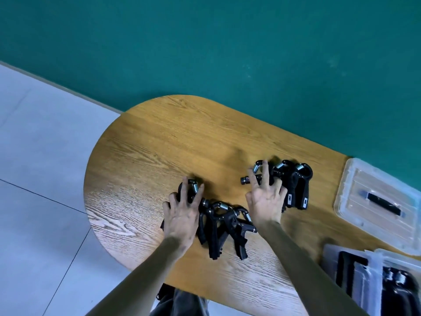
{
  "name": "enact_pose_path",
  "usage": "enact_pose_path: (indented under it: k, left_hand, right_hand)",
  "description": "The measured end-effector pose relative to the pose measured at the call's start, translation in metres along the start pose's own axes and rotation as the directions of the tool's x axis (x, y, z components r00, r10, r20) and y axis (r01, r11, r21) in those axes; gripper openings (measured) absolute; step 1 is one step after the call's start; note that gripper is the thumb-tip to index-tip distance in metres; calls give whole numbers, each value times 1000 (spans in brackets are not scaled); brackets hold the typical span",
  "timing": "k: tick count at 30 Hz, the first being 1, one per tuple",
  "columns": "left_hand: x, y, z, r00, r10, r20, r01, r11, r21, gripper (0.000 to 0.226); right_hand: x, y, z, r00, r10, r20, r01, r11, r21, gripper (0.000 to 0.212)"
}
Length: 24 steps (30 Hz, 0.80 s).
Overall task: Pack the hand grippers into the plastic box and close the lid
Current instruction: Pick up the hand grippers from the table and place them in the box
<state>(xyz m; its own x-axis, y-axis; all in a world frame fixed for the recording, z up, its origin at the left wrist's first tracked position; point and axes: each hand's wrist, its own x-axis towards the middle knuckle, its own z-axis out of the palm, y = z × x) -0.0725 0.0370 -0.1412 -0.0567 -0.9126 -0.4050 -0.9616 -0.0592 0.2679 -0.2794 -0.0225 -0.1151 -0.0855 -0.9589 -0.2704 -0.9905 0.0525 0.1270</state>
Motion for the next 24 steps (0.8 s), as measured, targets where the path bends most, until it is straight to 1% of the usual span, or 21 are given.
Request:
enact_pose_path:
  k: [1, 4, 7, 9, 11, 14, 19, 24]
  left_hand:
    - [-3, 2, -3, 1000, 6, -4, -6, 1000, 1, 89]
    - [-13, 5, -7, 996, 2, -92, -1, 1000, 11, 92]
    - [-23, 14, -15, 997, -11, -73, 14, 999, 44, 90]
    - [-33, 26, -26, 998, -33, -59, 36, 997, 61, 82]
    - [-45, 40, -34, 997, -27, -75, 31, 998, 53, 70]
    - [-67, 66, -44, 991, 28, -131, -21, 998, 55, 64]
    - [-90, 126, -50, 964, 111, -242, -100, 993, 58, 63]
    - [-108, 198, -45, 939, 193, -283, -198, 980, 14, 61]
  right_hand:
    - [-10, -2, -2, 1000, -10, 2, 10, 1000, -7, 74]
    - [-37, -2, -9, 998, 0, -57, 0, 1000, 7, 75]
    - [-63, -1, -16, 998, 20, -65, -18, 1000, 22, 76]
    - [-83, 0, -24, 996, 34, -85, -30, 999, 42, 75]
    - [-102, 6, -33, 992, 44, -122, -36, 997, 67, 72]
    - [-130, 23, -50, 986, 66, -153, -49, 993, 110, 72]
    - [-162, 69, -66, 965, 136, -226, -99, 981, 169, 74]
    - [-187, 131, -70, 941, 212, -264, -165, 968, 190, 78]
